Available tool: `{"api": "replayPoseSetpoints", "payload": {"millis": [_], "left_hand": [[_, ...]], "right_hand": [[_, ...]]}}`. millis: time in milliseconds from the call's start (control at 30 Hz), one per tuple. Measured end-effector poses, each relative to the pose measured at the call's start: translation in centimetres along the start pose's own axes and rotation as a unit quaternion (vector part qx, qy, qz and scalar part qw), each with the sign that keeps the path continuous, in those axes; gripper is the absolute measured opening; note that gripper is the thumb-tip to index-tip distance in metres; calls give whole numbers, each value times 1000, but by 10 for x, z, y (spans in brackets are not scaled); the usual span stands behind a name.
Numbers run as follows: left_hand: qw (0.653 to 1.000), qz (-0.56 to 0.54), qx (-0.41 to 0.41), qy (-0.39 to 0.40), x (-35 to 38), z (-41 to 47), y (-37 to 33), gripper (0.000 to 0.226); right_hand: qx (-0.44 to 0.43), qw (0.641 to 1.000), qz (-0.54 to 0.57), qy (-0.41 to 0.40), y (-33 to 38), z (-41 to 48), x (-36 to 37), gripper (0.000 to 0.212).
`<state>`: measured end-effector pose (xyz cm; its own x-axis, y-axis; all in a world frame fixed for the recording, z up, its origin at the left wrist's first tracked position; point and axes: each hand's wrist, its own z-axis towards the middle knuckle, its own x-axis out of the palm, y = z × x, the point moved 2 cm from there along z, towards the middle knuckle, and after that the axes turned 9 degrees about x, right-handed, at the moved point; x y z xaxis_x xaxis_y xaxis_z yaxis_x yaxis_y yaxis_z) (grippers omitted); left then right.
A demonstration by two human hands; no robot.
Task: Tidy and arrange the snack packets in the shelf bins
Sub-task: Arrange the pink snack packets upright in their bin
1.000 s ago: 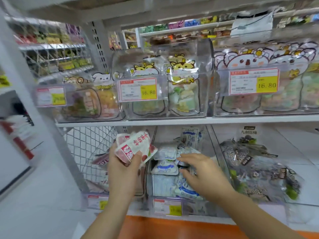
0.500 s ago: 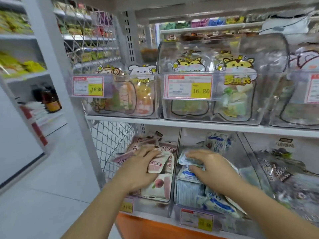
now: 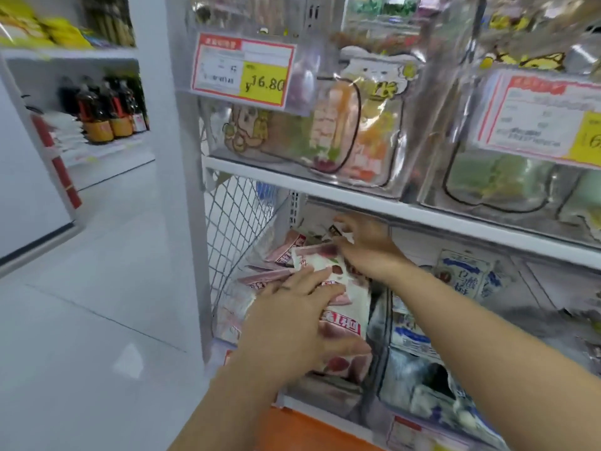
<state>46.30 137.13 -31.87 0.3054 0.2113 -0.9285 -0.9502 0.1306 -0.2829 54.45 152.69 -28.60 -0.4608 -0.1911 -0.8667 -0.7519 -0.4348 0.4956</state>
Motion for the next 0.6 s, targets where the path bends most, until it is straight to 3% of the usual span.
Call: {"api": "replayPoseSetpoints", "payload": {"millis": [200,333,433,500,600], "left_hand": [[999,-23,17,14,-3,6,7,92],[998,-35,40,37,-3,5,12,97],[997,-40,46,46,-3,4,12,98],[997,-37,41,46,-2,4,11,94],[999,-8,37,-12,-2,9,7,75]], "right_hand": [[19,998,-63,24,-6,55,22,36],[25,997,-69,30,-10,65,23,18],[34,997,-47,-59,-13,53,17,21],[50,991,27,-118,-10,34,7,26],[71,985,86,-133,-6,-12,-10,26]]}}
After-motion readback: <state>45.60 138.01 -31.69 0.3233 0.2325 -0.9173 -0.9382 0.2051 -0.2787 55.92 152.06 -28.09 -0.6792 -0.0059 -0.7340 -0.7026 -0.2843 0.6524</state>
